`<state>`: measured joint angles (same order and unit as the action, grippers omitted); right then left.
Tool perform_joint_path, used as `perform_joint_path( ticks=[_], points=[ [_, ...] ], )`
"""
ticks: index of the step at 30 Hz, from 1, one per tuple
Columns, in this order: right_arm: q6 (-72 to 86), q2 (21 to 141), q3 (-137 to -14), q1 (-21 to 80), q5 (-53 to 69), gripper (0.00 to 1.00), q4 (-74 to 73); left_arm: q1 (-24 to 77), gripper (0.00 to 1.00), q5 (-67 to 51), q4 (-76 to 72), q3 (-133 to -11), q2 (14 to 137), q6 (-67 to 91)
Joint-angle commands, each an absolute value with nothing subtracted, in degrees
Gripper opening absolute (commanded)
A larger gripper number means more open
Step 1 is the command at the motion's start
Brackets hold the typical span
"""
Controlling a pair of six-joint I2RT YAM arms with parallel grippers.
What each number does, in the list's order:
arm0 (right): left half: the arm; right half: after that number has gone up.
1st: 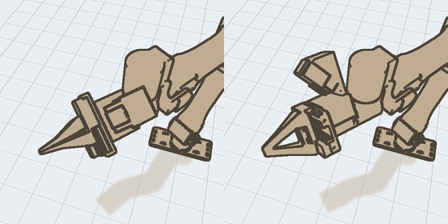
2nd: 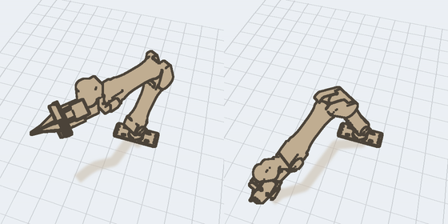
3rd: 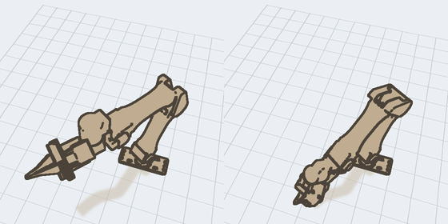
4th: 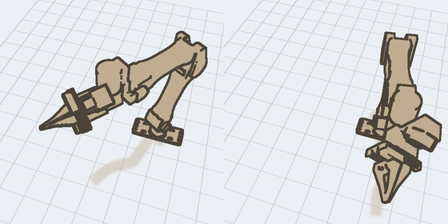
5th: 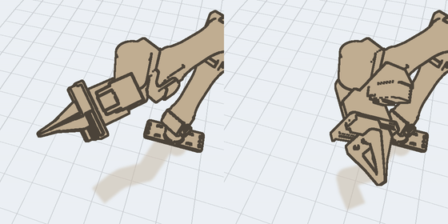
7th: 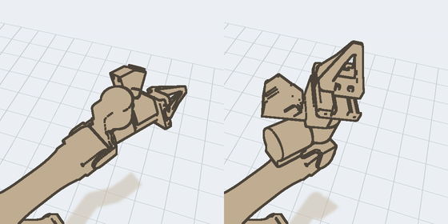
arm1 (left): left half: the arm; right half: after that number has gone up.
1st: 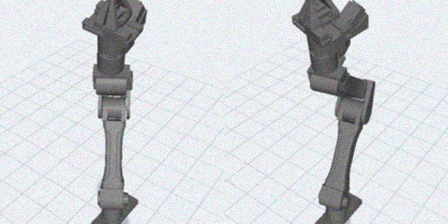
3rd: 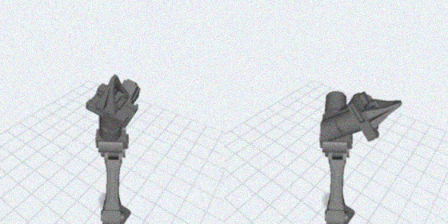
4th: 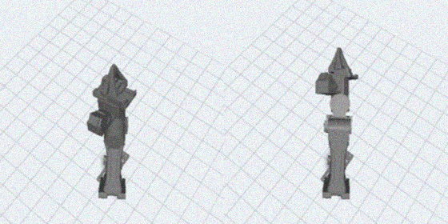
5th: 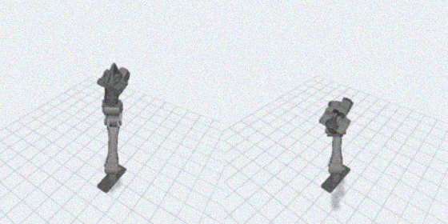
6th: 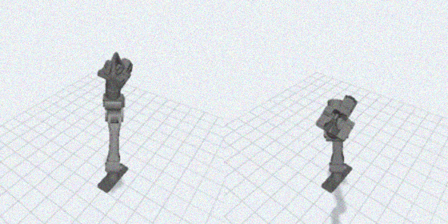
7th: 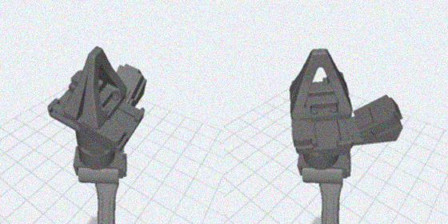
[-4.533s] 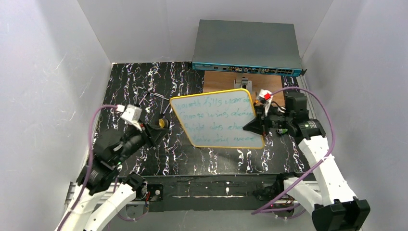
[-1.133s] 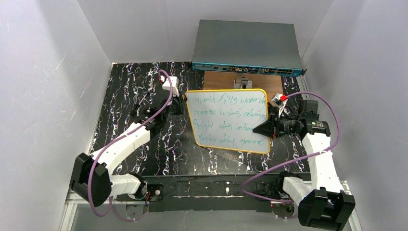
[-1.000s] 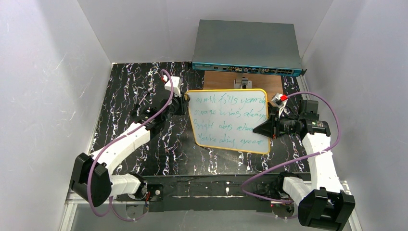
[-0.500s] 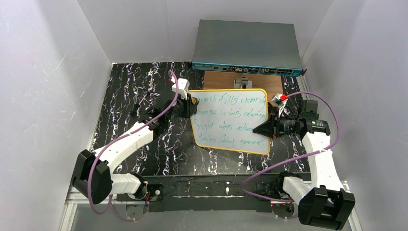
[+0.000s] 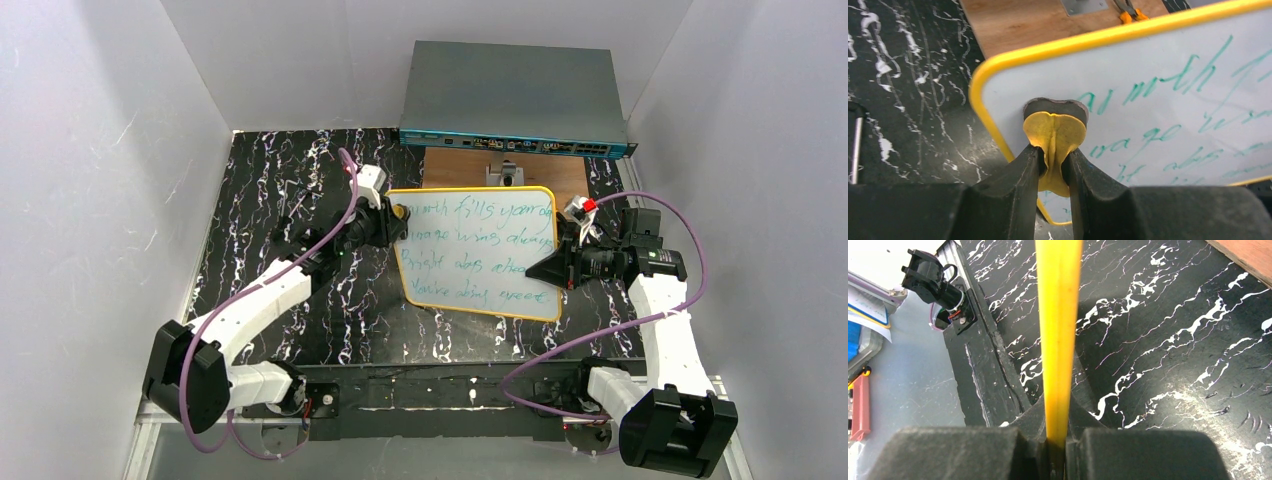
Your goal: Erase the whiteboard
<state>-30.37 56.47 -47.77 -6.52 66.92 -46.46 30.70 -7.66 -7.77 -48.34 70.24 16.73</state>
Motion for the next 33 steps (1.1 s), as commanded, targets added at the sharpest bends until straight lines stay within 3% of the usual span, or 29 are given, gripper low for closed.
perform_joint_path(
  ticks=[1,8,22,33],
  points=[
    [-35.46,55.82,-47.46,-5.46,71.72,0.01,-47.20,33.26,0.00,-11.93,-8.97,-46.09,68.95,16.71],
    [-37.43,55.29,-46.70,-5.45,72.63,0.01,-48.17,33.56,0.00,-7.89,-7.28,-48.14,69.35,14.23],
    [-37.90,54.60,-46.58,-5.45,72.07,0.01,-48.16,29.17,0.00,-14.71,-6.18,-53.33,72.21,15.01],
    [-38.06,54.95,-46.41,-5.45,72.16,0.01,-48.16,36.03,0.00,-7.43,-6.32,-47.66,67.86,14.49]
  ],
)
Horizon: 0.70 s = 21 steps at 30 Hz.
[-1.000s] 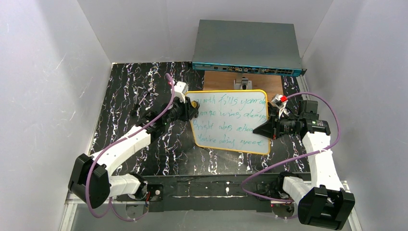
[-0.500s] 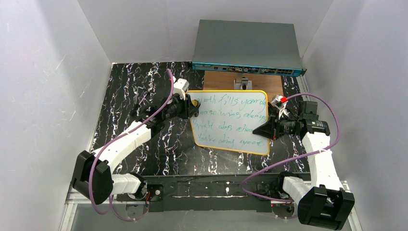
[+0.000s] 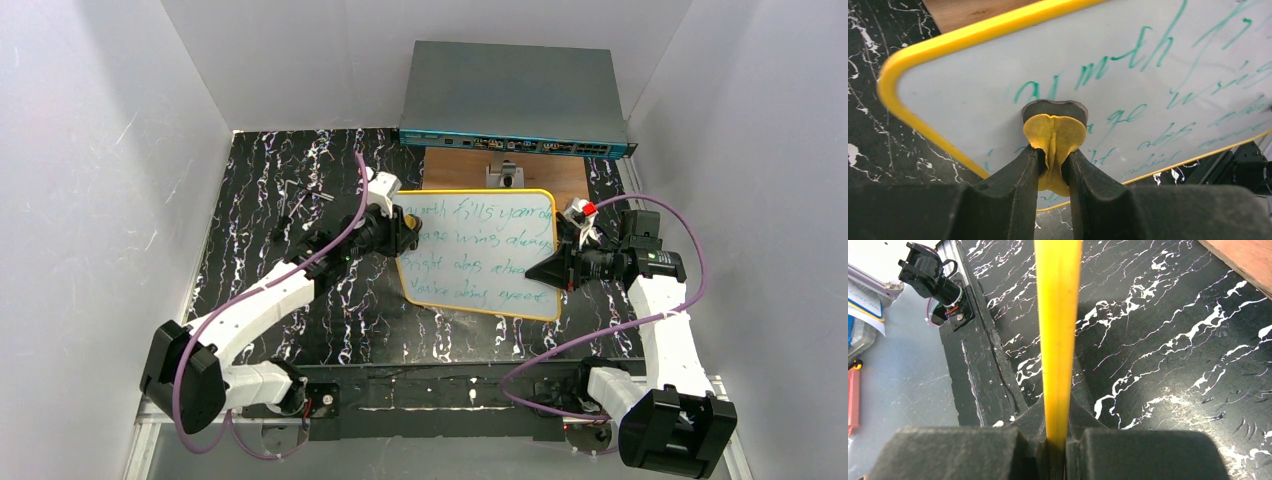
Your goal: Erase the whiteboard
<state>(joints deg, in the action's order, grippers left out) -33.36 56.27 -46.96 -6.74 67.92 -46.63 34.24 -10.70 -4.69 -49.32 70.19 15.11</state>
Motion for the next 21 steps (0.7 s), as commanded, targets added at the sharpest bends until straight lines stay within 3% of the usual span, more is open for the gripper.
perform_joint_path(
  ticks=[1,15,19,21],
  points=[
    [-38.10,54.92,-46.41,-5.45,72.18,0.01,-48.16,35.99,0.00,-6.85,-6.37,-47.14,67.65,14.50],
    [-38.14,54.48,-46.50,-5.45,72.20,0.01,-48.20,31.64,0.00,6.72,-0.38,-52.24,67.57,16.62],
    [-38.23,54.46,-46.58,-5.45,72.24,0.01,-48.25,31.64,0.00,3.86,-0.66,-54.31,68.80,16.34],
    [-38.23,54.66,-46.58,-5.50,72.33,0.01,-48.25,32.17,0.00,-5.01,-3.02,-54.46,70.20,15.21]
  ],
)
